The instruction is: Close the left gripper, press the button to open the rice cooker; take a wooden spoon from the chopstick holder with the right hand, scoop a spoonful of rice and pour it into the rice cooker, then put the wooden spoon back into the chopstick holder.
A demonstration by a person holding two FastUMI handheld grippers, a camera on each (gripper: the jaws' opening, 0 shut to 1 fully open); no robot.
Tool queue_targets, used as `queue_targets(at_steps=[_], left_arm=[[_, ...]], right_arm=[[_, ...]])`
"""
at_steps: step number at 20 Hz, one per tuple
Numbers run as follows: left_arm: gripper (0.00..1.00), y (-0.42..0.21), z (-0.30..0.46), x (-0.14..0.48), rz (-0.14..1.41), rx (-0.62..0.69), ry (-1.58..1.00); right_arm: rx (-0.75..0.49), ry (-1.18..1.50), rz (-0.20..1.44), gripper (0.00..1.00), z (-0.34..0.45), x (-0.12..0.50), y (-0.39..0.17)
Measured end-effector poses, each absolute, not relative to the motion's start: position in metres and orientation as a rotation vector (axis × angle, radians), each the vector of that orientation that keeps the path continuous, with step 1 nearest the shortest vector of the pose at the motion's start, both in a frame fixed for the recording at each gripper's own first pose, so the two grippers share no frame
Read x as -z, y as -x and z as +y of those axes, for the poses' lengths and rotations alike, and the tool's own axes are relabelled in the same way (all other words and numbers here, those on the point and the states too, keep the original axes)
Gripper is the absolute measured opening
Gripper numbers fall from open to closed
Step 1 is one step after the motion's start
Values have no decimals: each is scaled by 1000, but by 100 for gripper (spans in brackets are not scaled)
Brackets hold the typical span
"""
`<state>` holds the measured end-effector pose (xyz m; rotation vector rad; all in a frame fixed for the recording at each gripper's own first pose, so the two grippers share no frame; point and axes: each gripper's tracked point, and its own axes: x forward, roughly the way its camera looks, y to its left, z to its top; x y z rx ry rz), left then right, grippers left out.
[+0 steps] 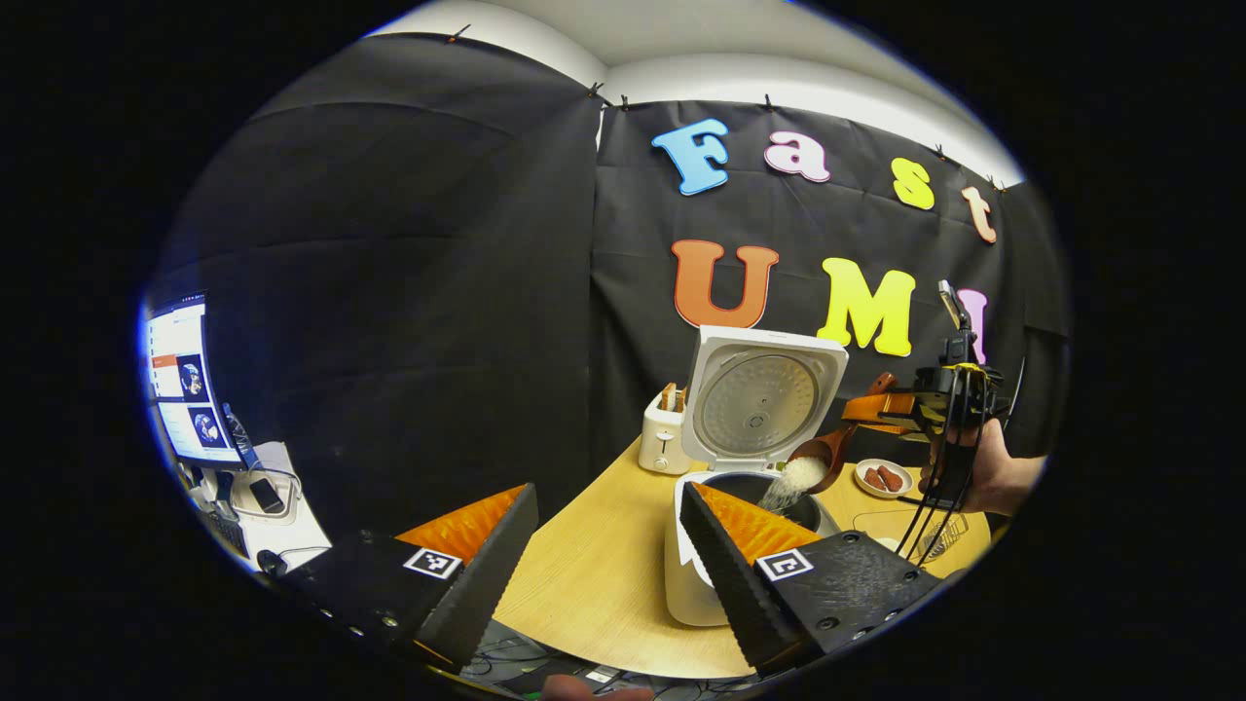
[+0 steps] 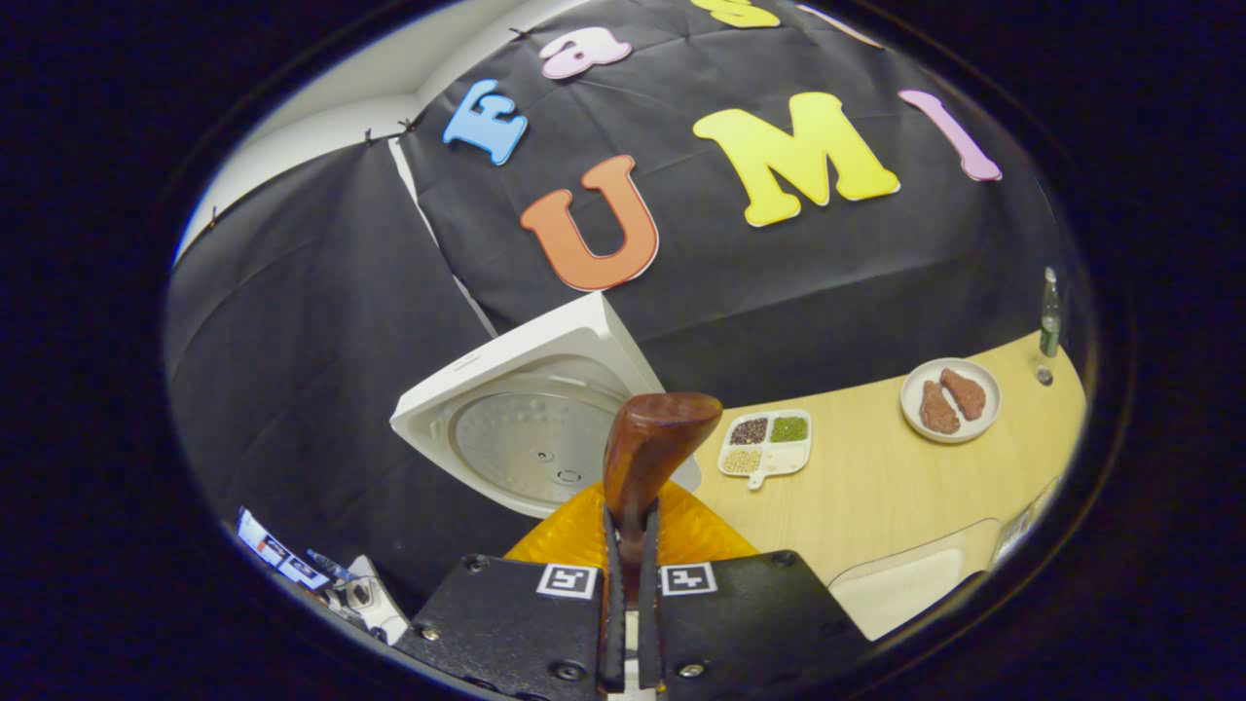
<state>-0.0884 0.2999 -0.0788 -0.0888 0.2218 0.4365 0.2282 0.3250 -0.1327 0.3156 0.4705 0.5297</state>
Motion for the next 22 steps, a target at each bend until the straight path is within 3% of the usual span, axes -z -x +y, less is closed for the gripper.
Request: queue_targets(at_steps=[11,22], left_arm=[[95,85,297,87,227,-434,82],[95,88,295,87,220,-445,97]], right_arm=[[-569,19,332,11,337,116,-218],[-666,327,88,11,370,84,-182]])
